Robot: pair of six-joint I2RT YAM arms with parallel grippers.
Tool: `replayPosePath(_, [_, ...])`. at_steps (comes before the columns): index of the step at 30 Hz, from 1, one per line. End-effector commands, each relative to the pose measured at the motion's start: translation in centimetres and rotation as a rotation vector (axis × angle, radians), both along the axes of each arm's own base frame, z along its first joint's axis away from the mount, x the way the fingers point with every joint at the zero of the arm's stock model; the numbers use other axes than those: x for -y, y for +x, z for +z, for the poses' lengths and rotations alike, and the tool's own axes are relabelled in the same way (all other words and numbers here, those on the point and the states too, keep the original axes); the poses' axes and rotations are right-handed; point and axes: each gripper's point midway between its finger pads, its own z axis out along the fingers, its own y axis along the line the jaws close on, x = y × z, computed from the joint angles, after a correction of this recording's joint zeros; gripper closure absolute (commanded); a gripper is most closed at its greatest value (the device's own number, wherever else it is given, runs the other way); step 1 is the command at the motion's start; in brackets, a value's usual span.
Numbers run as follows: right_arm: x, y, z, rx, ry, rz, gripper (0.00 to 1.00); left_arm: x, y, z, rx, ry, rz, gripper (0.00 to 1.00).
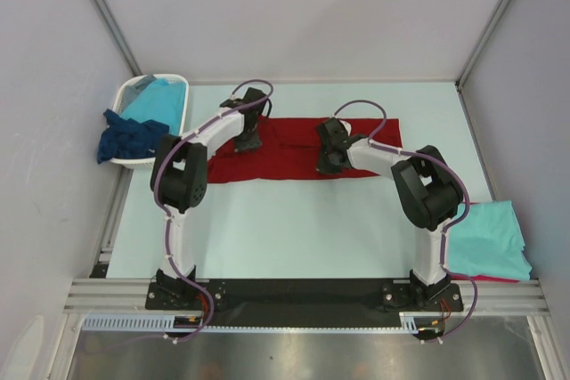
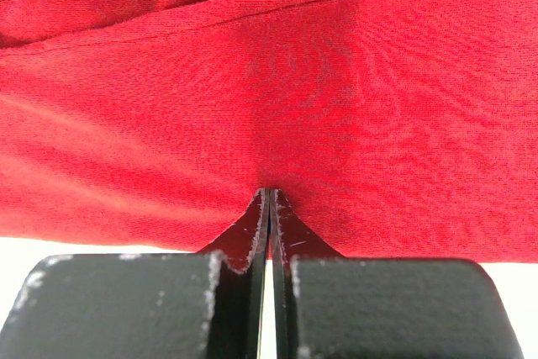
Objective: Fold and stack the t-shirts
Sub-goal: Rotate the tshirt 90 degrees
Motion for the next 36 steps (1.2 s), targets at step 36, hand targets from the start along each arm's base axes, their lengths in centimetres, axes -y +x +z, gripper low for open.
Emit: replayPosePath(36, [2.0, -4.2, -4.3, -0.158, -0.085, 0.032, 1.0, -2.0, 5.3, 4.8, 0.115, -0.013, 0.064, 0.97])
